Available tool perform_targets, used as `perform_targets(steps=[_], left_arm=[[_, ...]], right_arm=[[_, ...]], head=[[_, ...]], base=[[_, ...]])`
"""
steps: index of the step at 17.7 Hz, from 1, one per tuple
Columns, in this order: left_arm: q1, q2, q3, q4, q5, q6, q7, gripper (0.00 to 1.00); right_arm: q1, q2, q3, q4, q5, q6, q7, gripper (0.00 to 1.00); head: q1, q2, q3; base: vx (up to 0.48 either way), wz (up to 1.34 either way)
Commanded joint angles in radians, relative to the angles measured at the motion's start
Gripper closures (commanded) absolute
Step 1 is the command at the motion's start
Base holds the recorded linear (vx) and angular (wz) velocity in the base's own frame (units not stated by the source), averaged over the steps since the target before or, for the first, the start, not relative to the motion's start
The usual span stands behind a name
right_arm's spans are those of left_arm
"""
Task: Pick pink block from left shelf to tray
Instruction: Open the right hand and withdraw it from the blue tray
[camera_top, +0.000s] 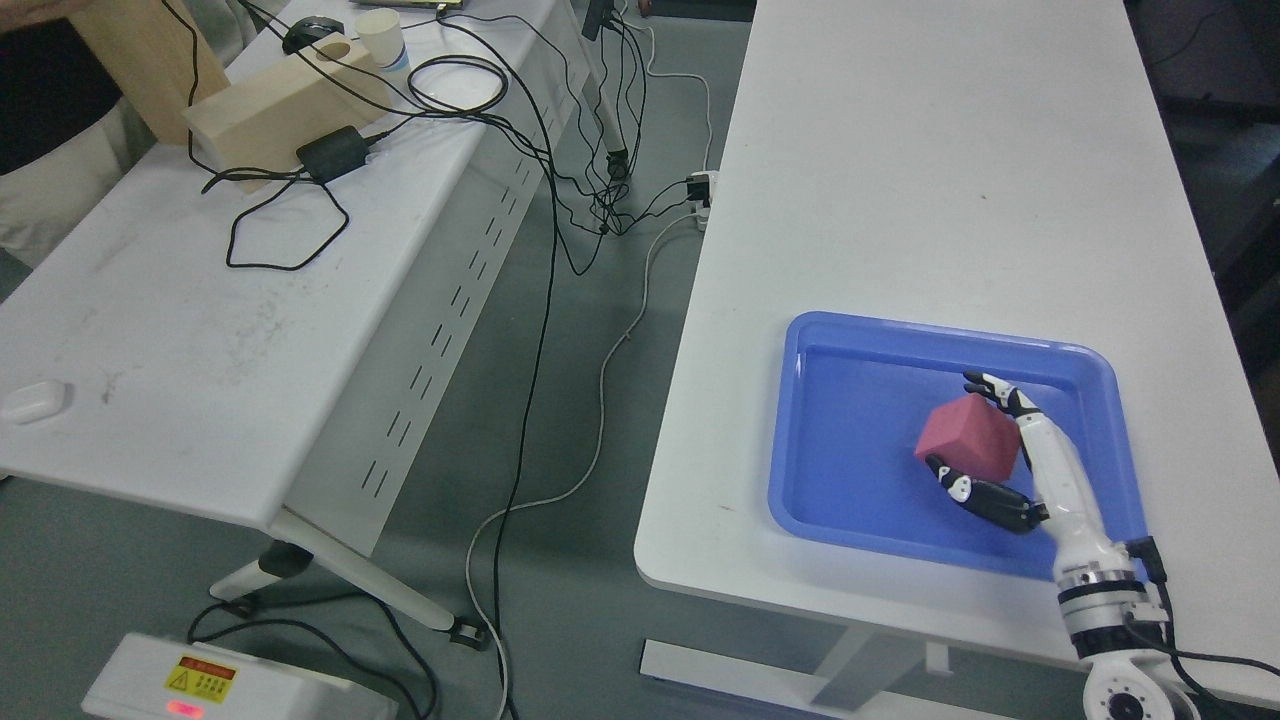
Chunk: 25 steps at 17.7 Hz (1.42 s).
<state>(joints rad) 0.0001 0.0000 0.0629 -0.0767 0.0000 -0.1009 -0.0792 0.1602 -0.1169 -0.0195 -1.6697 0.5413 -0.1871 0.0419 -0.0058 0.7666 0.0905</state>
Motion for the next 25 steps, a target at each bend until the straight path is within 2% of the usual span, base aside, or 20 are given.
perform_targets(steps=[1, 3, 6, 9, 11, 25], left_arm=[[0.009, 0.017, 0.000, 0.000, -0.002, 0.000, -0.001, 0.00], [0.009, 0.017, 0.000, 0.000, -0.002, 0.000, -0.001, 0.00], [0.009, 0.017, 0.000, 0.000, -0.002, 0.001, -0.001, 0.00], [0.009, 0.017, 0.000, 0.000, -0.002, 0.000, -0.001, 0.00], [0.009, 0.017, 0.000, 0.000, -0.002, 0.000, -0.001, 0.00], [0.009, 0.017, 0.000, 0.000, -0.002, 0.000, -0.001, 0.00]], right_arm=[[-0.001, 0.025, -0.046, 0.002, -0.162, 0.001, -0.002, 0.10], [-0.002, 0.028, -0.056, 0.001, -0.214, 0.005, -0.002, 0.01], [-0.007, 0.040, -0.091, -0.002, -0.271, 0.002, -0.008, 0.00], [-0.010, 0.043, -0.126, -0.002, -0.470, -0.002, -0.008, 0.00], [-0.010, 0.043, -0.168, -0.002, -0.523, 0.001, -0.007, 0.00], [-0.011, 0.049, -0.183, -0.001, -0.526, 0.069, -0.004, 0.00]], head=[[0.0000, 0.000, 0.000], [0.0000, 0.000, 0.000], [0.0000, 0.000, 0.000], [0.0000, 0.000, 0.000], [0.0000, 0.000, 0.000], [0.0000, 0.000, 0.000]], base=[[0.000, 0.00], [0.000, 0.00], [0.000, 0.00], [-0.015, 0.00], [-0.040, 0.00], [-0.113, 0.02]])
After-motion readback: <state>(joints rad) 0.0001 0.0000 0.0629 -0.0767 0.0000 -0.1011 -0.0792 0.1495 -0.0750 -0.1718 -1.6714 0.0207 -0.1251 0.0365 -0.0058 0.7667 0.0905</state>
